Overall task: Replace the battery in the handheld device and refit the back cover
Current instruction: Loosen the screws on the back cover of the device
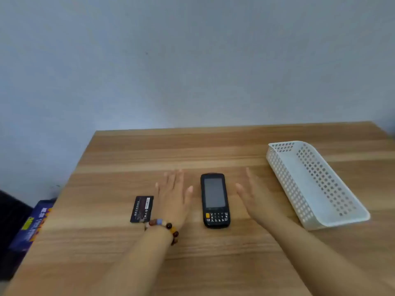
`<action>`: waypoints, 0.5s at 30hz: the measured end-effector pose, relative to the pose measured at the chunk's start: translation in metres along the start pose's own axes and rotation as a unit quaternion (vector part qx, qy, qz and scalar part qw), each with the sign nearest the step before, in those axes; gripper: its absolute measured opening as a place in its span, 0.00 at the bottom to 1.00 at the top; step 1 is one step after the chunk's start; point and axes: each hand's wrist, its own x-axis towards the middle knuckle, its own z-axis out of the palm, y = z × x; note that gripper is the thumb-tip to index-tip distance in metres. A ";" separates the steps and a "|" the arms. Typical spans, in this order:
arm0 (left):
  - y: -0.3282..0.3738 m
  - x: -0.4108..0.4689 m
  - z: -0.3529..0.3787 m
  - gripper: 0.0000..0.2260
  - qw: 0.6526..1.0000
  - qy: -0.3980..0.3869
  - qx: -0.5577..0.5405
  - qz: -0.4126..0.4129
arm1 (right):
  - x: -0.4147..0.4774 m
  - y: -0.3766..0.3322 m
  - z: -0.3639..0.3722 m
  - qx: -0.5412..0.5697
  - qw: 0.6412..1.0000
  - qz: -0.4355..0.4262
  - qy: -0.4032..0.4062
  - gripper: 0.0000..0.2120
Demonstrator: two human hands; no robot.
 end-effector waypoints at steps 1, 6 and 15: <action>-0.005 -0.003 0.007 0.26 0.999 -0.012 0.041 -0.013 | 0.001 0.007 0.011 -0.045 0.999 0.012 0.002 0.31; -0.024 -0.008 0.039 0.24 0.991 -0.050 0.116 -0.037 | 0.013 0.047 0.049 -0.214 0.976 0.029 -0.027 0.29; -0.035 -0.001 0.061 0.24 0.989 -0.059 0.129 -0.032 | 0.020 0.062 0.060 -0.266 0.964 0.013 -0.008 0.26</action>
